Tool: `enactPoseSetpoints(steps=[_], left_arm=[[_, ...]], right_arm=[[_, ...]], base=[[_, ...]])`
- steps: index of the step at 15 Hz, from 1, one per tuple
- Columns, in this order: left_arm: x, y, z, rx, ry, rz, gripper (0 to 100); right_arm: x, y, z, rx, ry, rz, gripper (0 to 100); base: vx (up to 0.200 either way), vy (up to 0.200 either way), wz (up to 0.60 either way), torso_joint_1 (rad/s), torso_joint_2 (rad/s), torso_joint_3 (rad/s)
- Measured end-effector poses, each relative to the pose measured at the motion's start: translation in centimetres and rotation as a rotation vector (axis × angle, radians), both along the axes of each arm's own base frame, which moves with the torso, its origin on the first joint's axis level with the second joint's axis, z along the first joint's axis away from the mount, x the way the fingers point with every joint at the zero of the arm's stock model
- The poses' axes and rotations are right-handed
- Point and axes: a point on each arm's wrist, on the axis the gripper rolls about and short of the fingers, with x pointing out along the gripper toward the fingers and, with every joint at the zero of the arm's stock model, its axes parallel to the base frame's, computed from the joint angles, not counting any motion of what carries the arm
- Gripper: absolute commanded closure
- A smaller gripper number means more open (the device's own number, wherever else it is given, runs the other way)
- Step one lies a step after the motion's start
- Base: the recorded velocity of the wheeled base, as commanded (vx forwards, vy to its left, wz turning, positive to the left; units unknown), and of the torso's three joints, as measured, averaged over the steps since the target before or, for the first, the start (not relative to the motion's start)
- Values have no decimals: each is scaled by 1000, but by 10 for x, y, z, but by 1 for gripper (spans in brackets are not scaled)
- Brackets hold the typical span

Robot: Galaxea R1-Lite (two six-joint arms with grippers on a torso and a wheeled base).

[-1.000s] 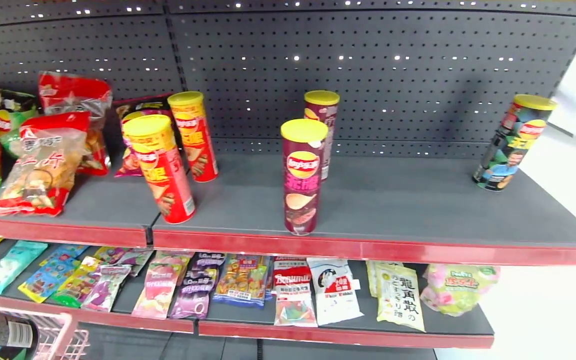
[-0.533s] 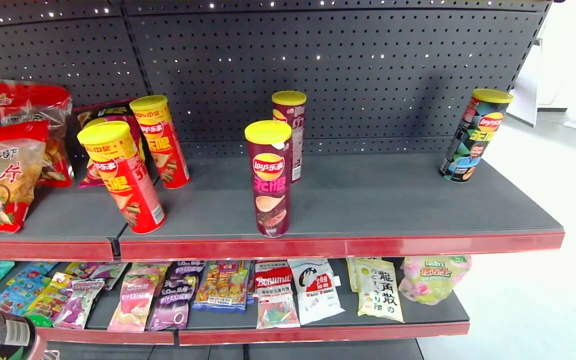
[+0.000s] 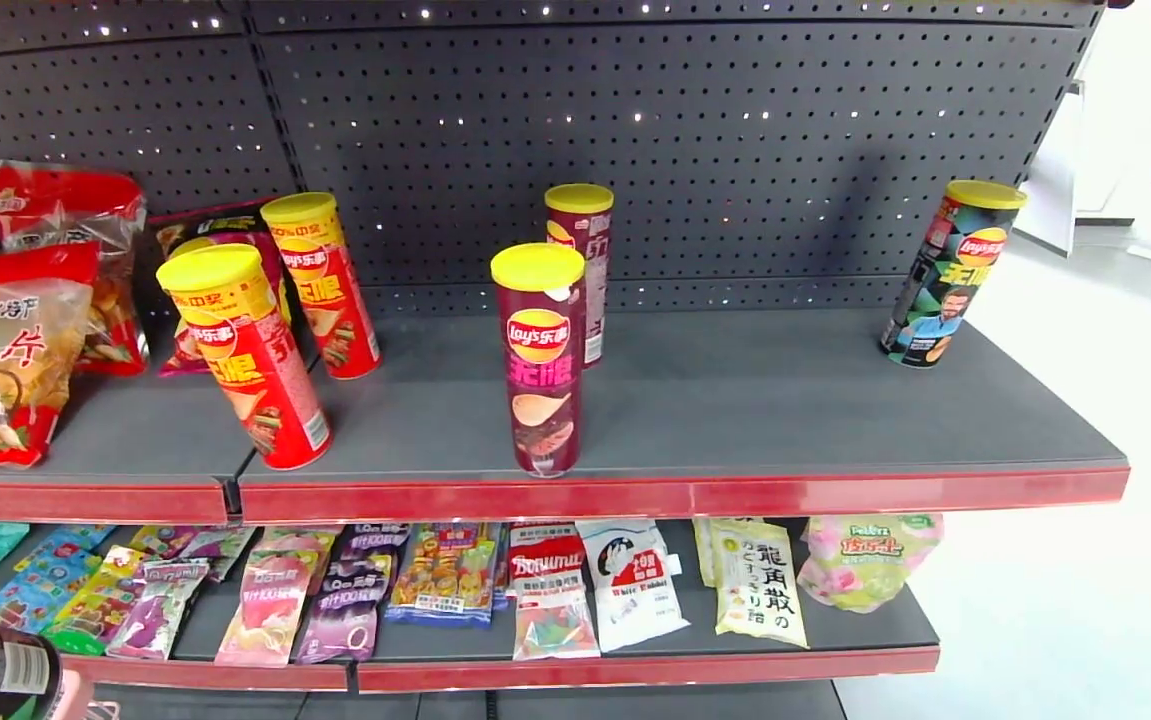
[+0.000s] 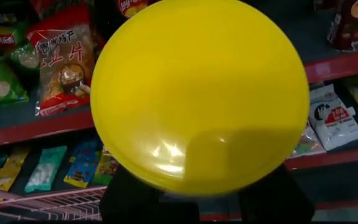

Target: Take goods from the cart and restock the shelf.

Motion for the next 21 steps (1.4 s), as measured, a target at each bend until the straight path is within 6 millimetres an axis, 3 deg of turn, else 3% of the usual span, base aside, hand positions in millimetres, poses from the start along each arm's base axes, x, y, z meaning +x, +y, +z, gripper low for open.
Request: enactPoseSetpoints(steps=[21], left_arm=[[0, 0, -1, 2, 3, 1, 100]], right_arm=[[0, 0, 0, -1, 0, 0, 0]], base=[[0, -200, 0, 2, 3, 1]])
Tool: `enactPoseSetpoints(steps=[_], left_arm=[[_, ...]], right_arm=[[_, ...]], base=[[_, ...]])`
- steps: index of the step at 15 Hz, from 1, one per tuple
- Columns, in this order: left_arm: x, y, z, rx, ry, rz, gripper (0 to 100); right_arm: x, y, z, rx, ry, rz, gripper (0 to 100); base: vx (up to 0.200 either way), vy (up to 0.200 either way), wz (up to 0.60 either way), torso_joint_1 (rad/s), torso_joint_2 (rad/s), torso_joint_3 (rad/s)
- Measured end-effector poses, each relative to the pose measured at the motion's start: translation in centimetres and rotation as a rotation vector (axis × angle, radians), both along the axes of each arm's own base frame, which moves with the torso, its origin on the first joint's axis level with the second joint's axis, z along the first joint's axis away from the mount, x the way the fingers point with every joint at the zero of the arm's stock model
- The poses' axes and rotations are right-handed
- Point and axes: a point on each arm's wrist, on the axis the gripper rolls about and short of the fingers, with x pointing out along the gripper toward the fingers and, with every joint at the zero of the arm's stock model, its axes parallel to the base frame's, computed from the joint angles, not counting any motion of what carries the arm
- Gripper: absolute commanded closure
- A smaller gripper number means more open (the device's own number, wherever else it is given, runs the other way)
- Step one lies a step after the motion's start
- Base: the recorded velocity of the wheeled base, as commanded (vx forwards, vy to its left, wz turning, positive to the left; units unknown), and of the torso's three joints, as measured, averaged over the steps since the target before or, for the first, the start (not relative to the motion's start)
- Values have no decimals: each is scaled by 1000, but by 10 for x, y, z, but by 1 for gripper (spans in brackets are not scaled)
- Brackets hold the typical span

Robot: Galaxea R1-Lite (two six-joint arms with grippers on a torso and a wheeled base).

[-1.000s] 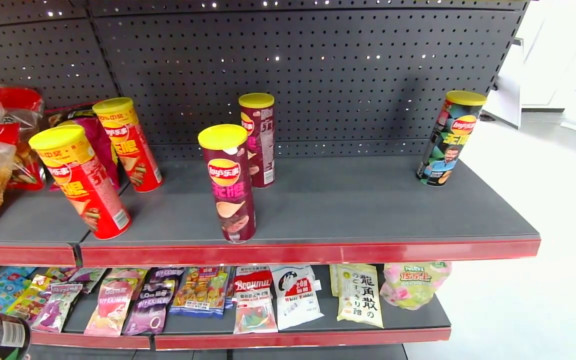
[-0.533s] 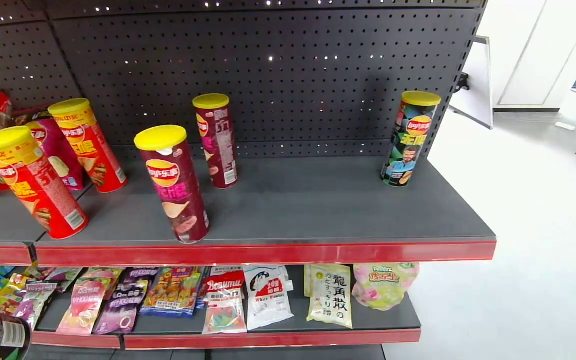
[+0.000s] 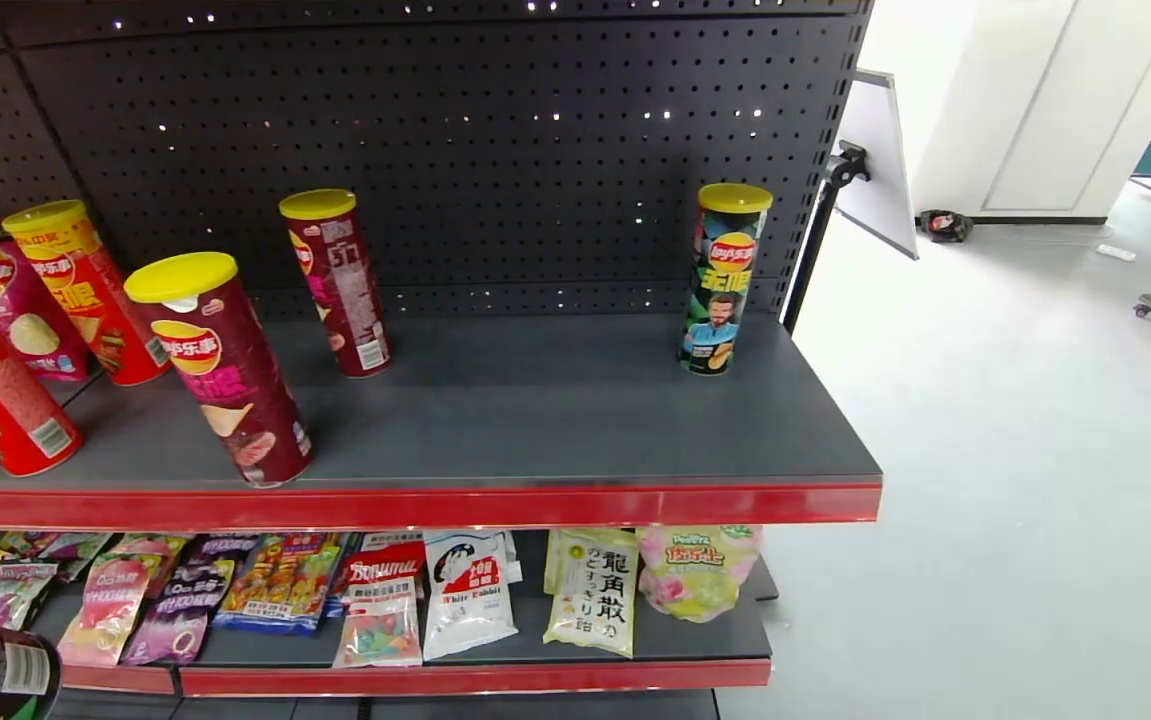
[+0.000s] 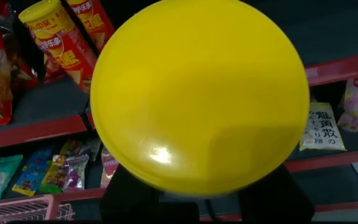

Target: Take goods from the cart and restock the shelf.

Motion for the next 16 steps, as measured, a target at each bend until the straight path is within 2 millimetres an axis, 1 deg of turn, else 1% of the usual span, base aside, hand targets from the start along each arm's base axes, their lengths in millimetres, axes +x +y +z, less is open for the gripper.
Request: enactPoseSetpoints(steps=[6, 12, 16], left_arm=[[0, 0, -2, 36, 4, 1, 100], [-1, 0, -4, 37, 6, 4, 100], [-7, 0, -6, 56, -16, -16, 100]], right_arm=[[0, 0, 0, 0, 0, 0, 0], [0, 0, 0, -1, 0, 1, 0], [0, 0, 0, 1, 0, 5, 0]], base=[[0, 0, 0, 0, 0, 0], [200, 0, 0, 2, 2, 3], [0, 0, 0, 0, 0, 0]])
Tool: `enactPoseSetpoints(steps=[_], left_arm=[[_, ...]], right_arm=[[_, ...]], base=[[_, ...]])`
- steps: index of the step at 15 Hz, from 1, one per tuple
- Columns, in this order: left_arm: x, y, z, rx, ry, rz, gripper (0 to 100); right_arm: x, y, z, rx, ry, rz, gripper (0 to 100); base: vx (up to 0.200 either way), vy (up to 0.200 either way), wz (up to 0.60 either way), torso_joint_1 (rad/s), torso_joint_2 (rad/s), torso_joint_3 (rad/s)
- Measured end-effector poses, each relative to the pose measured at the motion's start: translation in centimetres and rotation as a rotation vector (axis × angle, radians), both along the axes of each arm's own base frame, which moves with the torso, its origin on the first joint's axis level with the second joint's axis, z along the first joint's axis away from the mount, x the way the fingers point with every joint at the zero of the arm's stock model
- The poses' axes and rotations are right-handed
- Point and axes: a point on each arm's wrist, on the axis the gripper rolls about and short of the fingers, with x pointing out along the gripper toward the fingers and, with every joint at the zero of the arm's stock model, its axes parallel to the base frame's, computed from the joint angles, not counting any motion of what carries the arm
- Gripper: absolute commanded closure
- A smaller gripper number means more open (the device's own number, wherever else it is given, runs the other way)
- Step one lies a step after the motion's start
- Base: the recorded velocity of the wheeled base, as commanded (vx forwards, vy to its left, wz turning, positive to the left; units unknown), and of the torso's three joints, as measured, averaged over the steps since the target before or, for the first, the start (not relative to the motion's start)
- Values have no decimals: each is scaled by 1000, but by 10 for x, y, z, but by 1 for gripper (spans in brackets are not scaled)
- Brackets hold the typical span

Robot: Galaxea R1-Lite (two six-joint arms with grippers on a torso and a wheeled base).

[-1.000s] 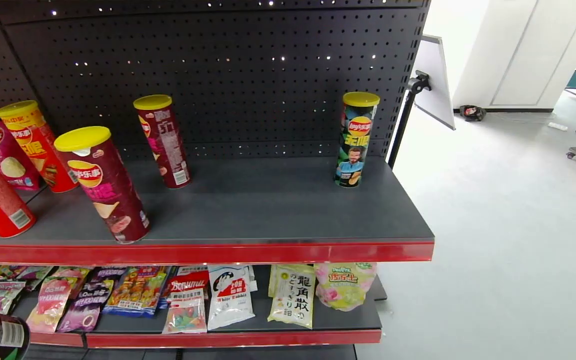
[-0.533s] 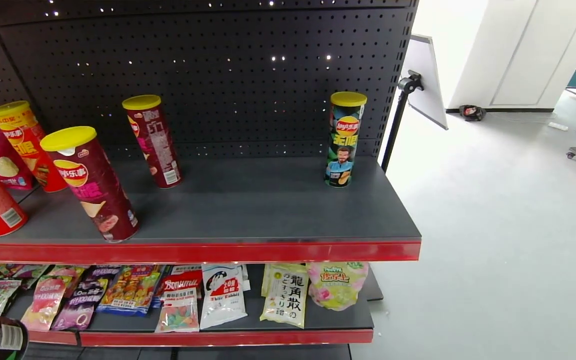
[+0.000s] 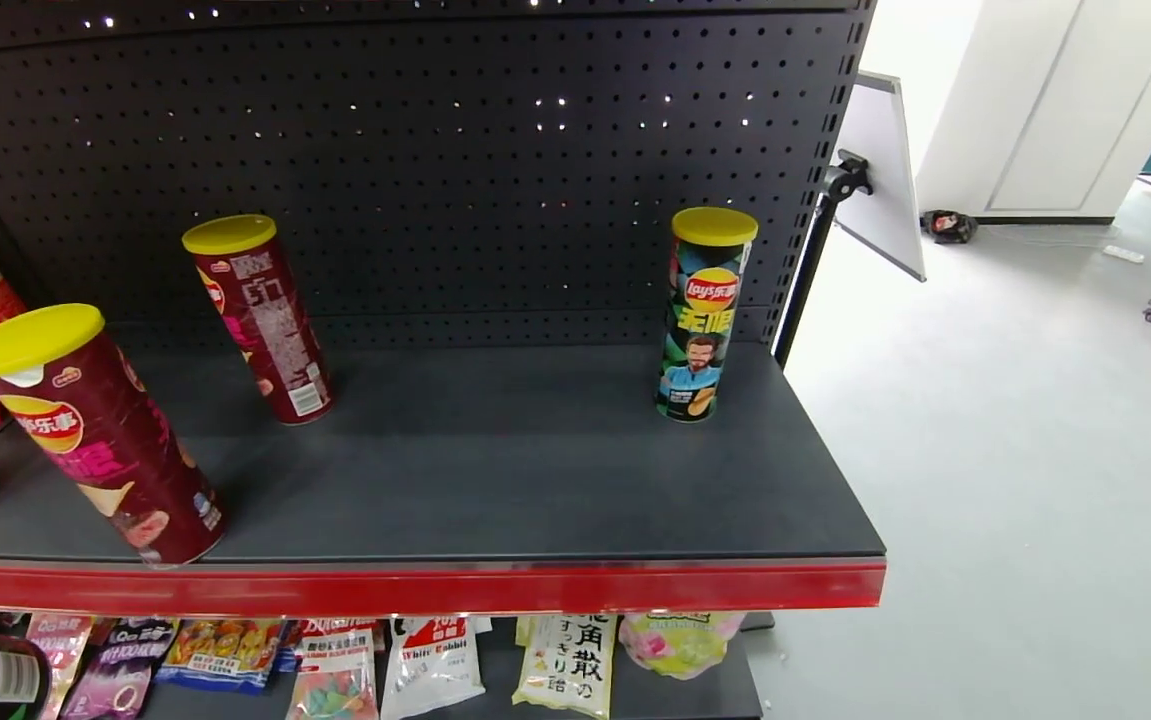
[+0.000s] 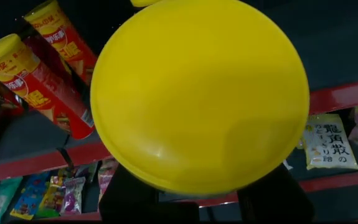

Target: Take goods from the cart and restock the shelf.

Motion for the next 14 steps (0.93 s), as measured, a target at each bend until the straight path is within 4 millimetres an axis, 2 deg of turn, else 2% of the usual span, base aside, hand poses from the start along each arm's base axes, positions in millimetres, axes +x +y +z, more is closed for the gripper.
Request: enactPoseSetpoints(steps=[3, 8, 11, 14], left_arm=[[-7, 0, -3, -8, -17, -68, 100], [-15, -3, -2, -206, -35, -257, 100], [-13, -3, -6, -240, 8, -270, 100], [-4, -3, 3, -301, 41, -266, 100]], right_arm=[[0, 0, 1, -4, -3, 3, 0], [0, 1, 1, -7, -2, 57, 0], [0, 2, 1, -50, -9, 105, 0], [-1, 3, 2, -55, -11, 118, 0]], base=[[0, 0, 0, 0, 0, 0], [0, 0, 0, 0, 0, 0], [0, 0, 0, 0, 0, 0], [0, 0, 0, 0, 0, 0]])
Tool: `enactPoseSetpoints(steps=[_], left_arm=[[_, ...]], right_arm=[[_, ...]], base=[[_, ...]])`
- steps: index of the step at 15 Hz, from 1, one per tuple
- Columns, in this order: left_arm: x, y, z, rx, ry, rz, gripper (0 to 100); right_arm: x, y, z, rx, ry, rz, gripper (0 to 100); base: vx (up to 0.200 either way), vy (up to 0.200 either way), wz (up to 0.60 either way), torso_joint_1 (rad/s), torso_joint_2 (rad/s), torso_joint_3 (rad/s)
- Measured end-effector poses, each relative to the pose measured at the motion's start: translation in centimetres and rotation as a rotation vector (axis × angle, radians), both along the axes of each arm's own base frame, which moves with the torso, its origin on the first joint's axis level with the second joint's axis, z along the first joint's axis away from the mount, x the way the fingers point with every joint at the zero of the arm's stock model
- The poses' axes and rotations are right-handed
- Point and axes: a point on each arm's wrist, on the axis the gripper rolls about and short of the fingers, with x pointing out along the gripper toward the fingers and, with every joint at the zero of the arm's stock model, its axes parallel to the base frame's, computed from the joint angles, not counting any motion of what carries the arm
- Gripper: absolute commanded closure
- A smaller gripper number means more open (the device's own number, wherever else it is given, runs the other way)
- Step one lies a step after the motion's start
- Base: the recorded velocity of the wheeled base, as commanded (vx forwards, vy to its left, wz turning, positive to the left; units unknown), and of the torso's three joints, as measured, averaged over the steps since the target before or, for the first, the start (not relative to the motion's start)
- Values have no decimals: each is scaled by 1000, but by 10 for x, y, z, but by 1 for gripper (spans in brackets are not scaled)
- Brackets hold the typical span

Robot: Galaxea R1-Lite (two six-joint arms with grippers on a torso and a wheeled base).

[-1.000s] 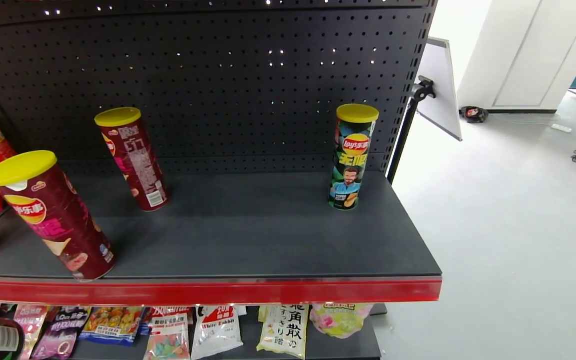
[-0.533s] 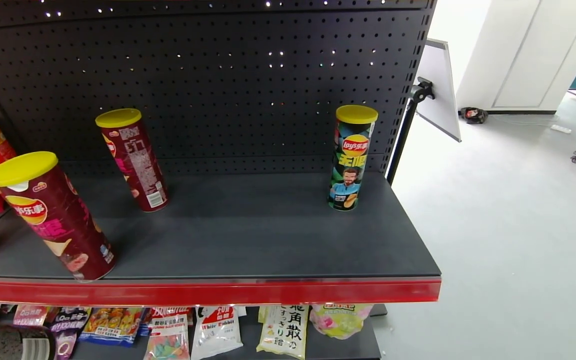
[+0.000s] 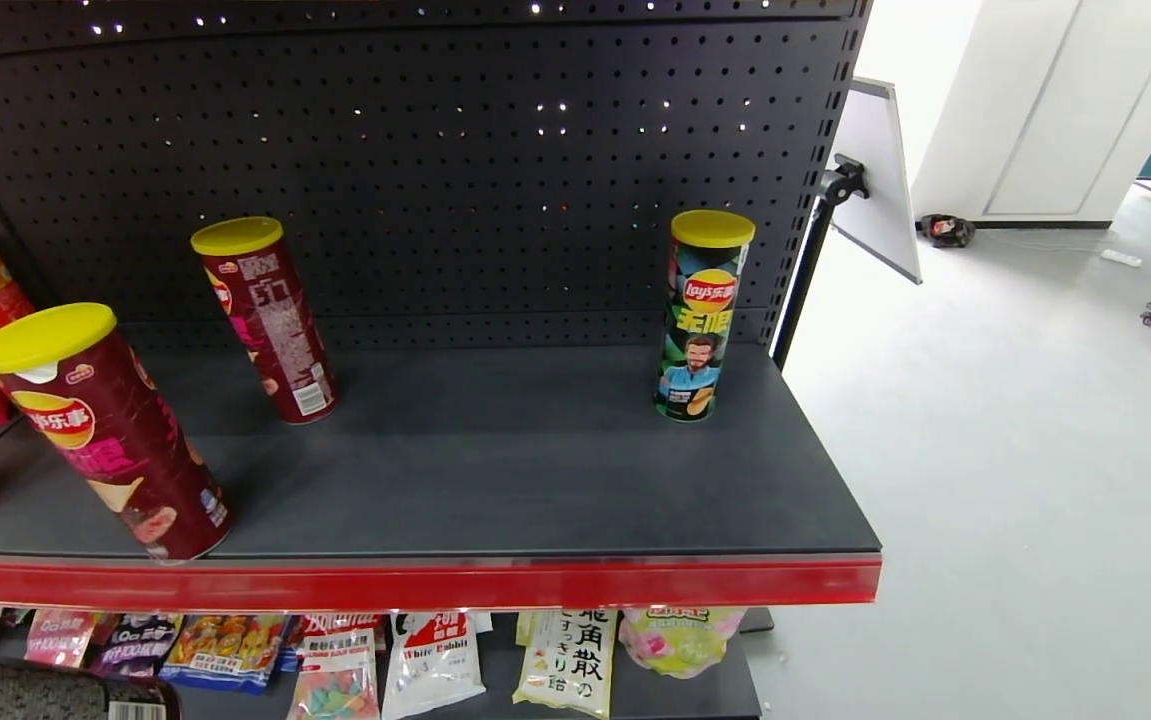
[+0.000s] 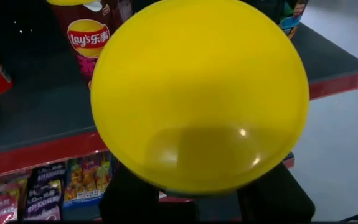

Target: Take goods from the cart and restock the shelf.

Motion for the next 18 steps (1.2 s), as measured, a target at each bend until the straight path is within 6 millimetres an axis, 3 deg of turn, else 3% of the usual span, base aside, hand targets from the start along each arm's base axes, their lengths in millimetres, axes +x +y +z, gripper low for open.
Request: enactPoseSetpoints(steps=[2, 5, 7, 9, 11, 13, 15, 18], left_arm=[[10, 0, 6, -2, 29, -6, 100], [25, -1, 9, 0, 67, -4, 100], [32, -1, 11, 7, 69, -1, 100], [36, -1, 11, 40, 72, -7, 100], [37, -1, 11, 54, 74, -8, 100], [37, -1, 12, 60, 71, -5, 100], [38, -1, 12, 77, 69, -7, 100], [41, -1, 12, 117, 71, -23, 100]], right_arm=[[-3, 0, 19, 25, -30, 17, 0], [9, 1, 80, 120, -9, 75, 0], [43, 3, 119, 152, 64, 144, 0], [94, 10, 144, 162, 105, 245, 0], [154, 19, 152, 135, 123, 363, 0], [209, 28, 145, 98, 126, 516, 0], [252, 34, 138, 78, 125, 632, 0], [297, 40, 130, 65, 136, 730, 0]], base=[[0, 0, 0, 0, 0, 0], [0, 0, 0, 0, 0, 0], [0, 0, 0, 0, 0, 0], [0, 0, 0, 0, 0, 0], [0, 0, 0, 0, 0, 0], [0, 0, 0, 0, 0, 0], [0, 0, 0, 0, 0, 0], [0, 0, 0, 0, 0, 0]])
